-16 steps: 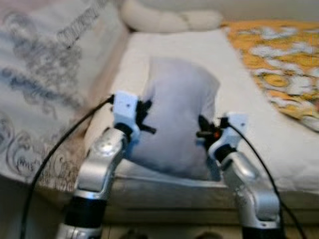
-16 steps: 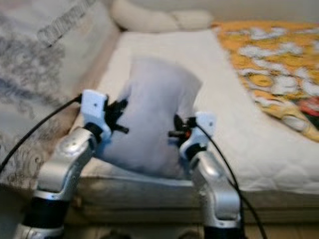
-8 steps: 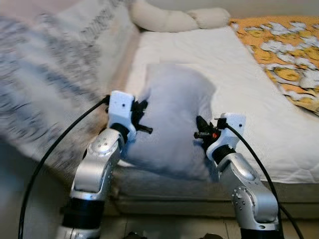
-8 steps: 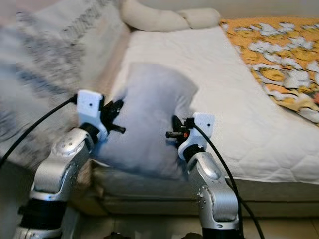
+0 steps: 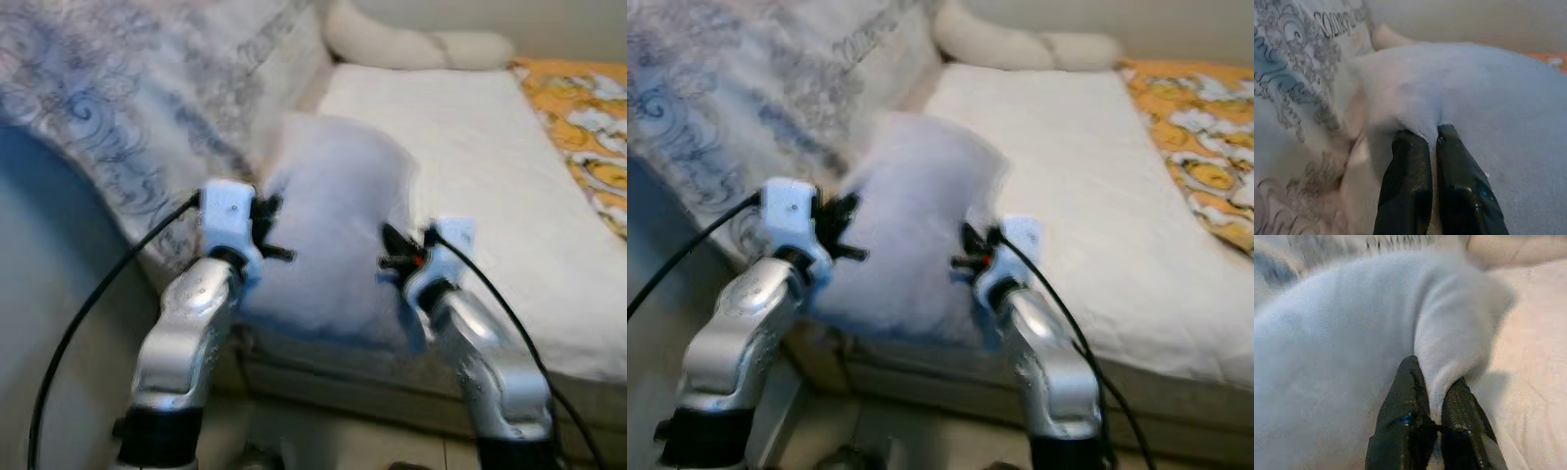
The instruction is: Clean up the room
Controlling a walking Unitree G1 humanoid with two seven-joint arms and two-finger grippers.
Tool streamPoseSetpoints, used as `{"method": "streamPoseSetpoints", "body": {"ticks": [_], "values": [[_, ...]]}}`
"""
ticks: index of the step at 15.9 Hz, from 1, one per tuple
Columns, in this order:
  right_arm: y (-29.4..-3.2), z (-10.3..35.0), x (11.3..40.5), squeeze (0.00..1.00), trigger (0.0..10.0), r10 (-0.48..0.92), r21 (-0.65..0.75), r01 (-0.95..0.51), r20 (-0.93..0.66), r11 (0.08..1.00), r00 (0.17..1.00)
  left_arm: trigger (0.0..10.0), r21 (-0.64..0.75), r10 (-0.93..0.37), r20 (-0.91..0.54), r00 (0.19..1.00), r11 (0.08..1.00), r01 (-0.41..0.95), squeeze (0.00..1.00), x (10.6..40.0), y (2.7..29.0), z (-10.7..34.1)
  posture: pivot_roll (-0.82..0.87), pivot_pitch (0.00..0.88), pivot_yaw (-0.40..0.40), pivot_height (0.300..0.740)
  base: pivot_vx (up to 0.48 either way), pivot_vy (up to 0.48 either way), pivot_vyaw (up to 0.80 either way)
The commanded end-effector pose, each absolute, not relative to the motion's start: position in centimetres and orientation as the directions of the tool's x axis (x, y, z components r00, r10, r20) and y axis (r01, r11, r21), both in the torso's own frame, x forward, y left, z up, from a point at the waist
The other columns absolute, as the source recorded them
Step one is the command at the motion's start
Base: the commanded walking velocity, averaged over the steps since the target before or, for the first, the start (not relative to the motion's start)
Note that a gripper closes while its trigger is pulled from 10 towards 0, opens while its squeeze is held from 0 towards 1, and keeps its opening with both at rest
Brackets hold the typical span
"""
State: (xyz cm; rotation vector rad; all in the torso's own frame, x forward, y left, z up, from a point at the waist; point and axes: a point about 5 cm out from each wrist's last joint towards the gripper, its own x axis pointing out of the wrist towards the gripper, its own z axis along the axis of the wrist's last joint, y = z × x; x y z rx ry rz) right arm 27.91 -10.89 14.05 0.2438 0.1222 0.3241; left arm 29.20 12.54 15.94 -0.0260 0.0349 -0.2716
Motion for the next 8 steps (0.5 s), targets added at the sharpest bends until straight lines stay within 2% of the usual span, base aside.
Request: {"method": "streamPoseSetpoints", "body": {"ticks": [1, 8], "values": [[-11.29, 14.11, 27.87, 0.0, 10.0, 0.308, 0.27, -0.278, -0.077, 0.922, 0.948, 10.0, -0.012, -0.286, 0.015, 0.958, 0.958, 0.286, 0.0, 29.5, 12.01, 17.31, -0.04, 0.0, 0.042, 0.74, 0.27, 0.0, 0.0], [-11.43, 14.06, 28.1, 0.0, 10.0, 0.313, 0.241, -0.284, -0.091, 0.928, 0.945, 10.0, -0.022, -0.276, 0.008, 0.961, 0.961, 0.276, 0.0, 29.93, 11.85, 17.24, -0.06, 0.0, 0.023, 0.74, 0.269, 0.0, 0.0]]}}
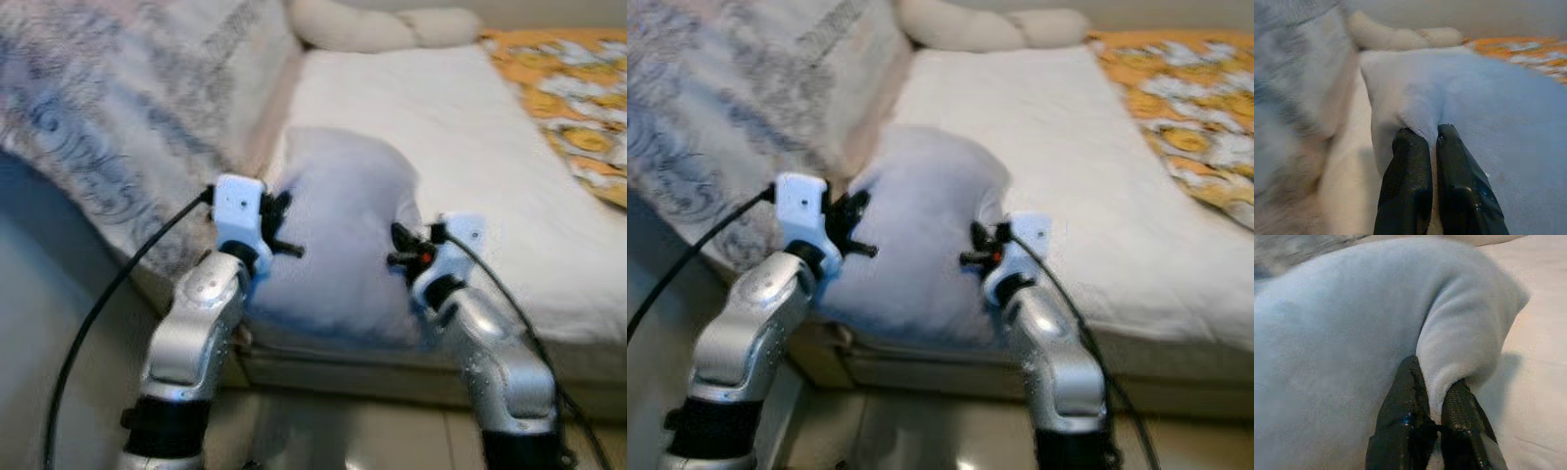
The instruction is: Clean up the room
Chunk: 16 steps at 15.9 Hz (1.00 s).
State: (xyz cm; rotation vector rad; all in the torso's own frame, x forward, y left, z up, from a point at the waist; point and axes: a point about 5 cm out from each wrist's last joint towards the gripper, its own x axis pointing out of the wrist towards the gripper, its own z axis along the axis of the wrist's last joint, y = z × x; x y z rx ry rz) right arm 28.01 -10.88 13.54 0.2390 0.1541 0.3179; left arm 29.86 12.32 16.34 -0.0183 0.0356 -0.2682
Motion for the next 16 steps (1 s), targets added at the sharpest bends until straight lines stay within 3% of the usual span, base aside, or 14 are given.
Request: {"method": "streamPoseSetpoints", "body": {"ticks": [1, 9, 16], "values": [[-11.31, 14.13, 28.13, 0.0, 10.0, 0.333, 0.23, -0.305, -0.094, 0.924, 0.938, 10.0, -0.031, -0.262, 0.013, 0.965, 0.964, 0.262, 0.0, 29.92, 11.81, 17.21, -0.06, 0.0, 0.01, 0.74, 0.27, 0.0, 0.0], [-11.51, 14.13, 28.65, 0.0, 10.0, 0.358, 0.213, -0.33, -0.11, 0.92, 0.927, 10.0, -0.023, -0.217, 0.022, 0.976, 0.976, 0.217, 0.0, 29.6, 11.99, 17.08, -0.04, 0.0, -0.05, 0.74, 0.269, 0.0, 0.0], [-11.79, 13.85, 28.69, 0.0, 10.0, 0.331, 0.226, -0.301, -0.107, 0.926, 0.938, 10.0, -0.013, -0.247, 0.041, 0.968, 0.969, 0.248, 0.0, 30.27, 11.62, 17.81, -0.05, 0.0, -0.008, 0.74, 0.278, 0.0, 0.0]]}}
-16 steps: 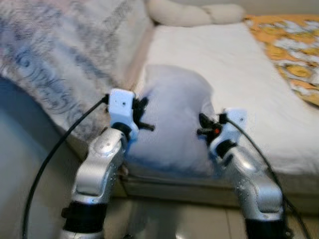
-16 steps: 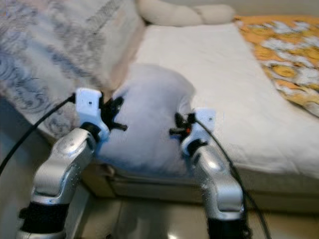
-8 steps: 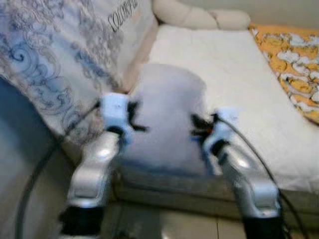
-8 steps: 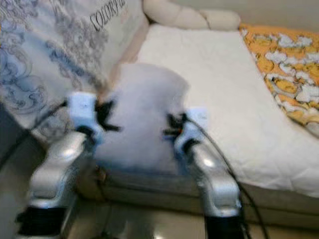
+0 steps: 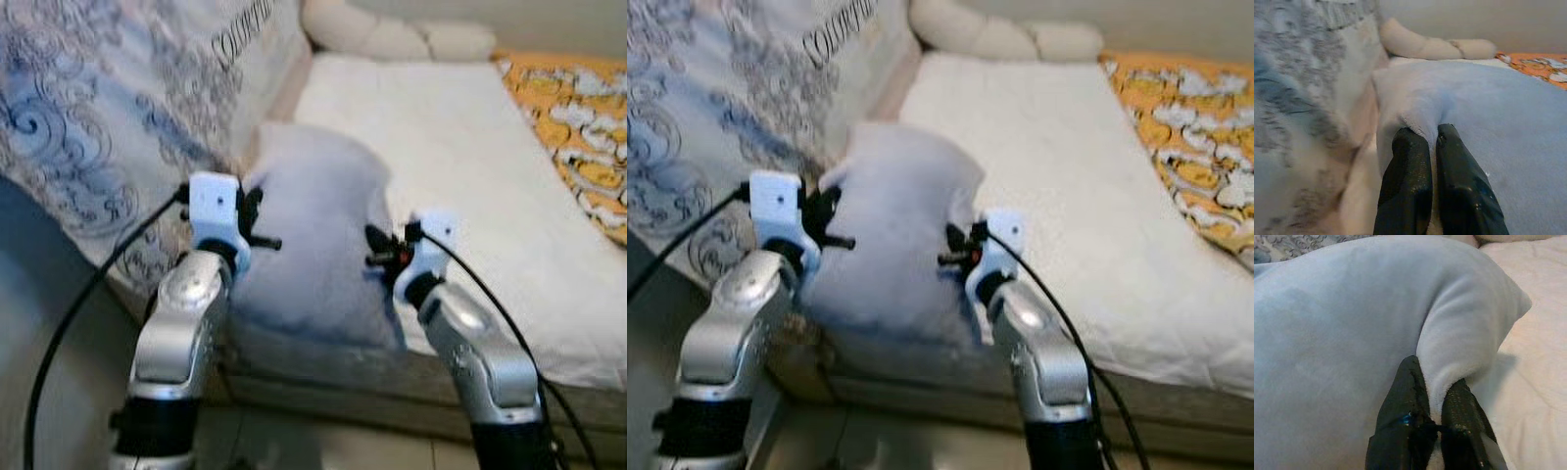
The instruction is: Clean up the room
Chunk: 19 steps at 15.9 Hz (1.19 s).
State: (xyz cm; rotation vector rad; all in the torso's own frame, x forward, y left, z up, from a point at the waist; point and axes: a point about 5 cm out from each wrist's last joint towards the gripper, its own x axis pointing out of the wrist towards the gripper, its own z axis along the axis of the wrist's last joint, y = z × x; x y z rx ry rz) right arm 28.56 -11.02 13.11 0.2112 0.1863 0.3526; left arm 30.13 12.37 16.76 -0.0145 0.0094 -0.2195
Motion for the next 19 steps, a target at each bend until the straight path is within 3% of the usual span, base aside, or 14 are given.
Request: {"method": "streamPoseSetpoints", "body": {"ticks": [1, 19], "values": [[-11.88, 13.82, 28.69, 0.0, 10.0, 0.326, 0.223, -0.297, -0.107, 0.928, 0.939, 10.0, -0.014, -0.254, 0.038, 0.966, 0.967, 0.255, 0.0, 30.31, 11.53, 17.74, -0.05, 0.0, -0.005, 0.74, 0.315, 0.0, 0.0], [-11.18, 13.81, 29.14, 0.0, 10.0, 0.344, 0.225, -0.316, -0.097, 0.922, 0.934, 10.0, -0.006, -0.252, 0.029, 0.967, 0.968, 0.252, 0.0, 30.33, 12.18, 17.7, -0.03, 0.0, 0.004, 0.74, 0.359, 0.0, 0.0]]}}
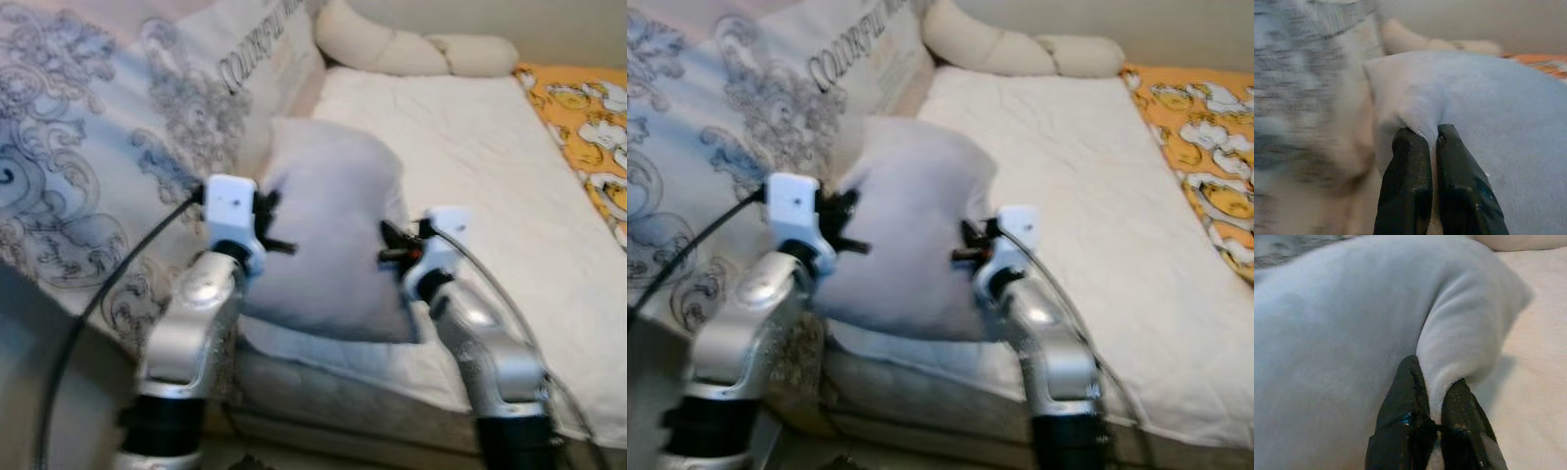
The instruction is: Clean up the room
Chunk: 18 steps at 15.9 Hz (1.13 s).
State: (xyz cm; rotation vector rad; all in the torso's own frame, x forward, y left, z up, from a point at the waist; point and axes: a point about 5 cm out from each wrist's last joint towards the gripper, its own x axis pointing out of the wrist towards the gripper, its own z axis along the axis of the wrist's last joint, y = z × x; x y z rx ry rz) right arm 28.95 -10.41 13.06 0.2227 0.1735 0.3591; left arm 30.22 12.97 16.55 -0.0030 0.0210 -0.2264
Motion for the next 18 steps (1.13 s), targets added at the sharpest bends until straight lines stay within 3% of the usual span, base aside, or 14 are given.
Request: {"method": "streamPoseSetpoints", "body": {"ticks": [1, 10, 18], "values": [[-11.14, 13.79, 29.14, 0.0, 10.0, 0.343, 0.226, -0.315, -0.097, 0.922, 0.934, 10.0, -0.004, -0.253, 0.029, 0.967, 0.967, 0.253, 0.0, 30.36, 12.18, 17.73, -0.03, 0.0, 0.007, 0.74, 0.386, 0.0, 0.0], [-11.21, 13.63, 29.09, 0.0, 10.0, 0.336, 0.23, -0.307, -0.099, 0.924, 0.937, 10.0, 0.009, -0.263, 0.021, 0.965, 0.965, 0.263, 0.0, 30.34, 12.19, 17.72, -0.03, 0.0, 0.014, 0.74, 0.371, 0.0, 0.0], [-11.27, 13.58, 29.11, 0.0, 10.0, 0.332, 0.229, -0.302, -0.103, 0.925, 0.938, 10.0, 0.038, -0.279, 0.016, 0.96, 0.96, 0.279, 0.0, 30.28, 11.96, 17.52, -0.03, 0.0, 0.018, 0.74, 0.0, 0.0, 0.0]]}}
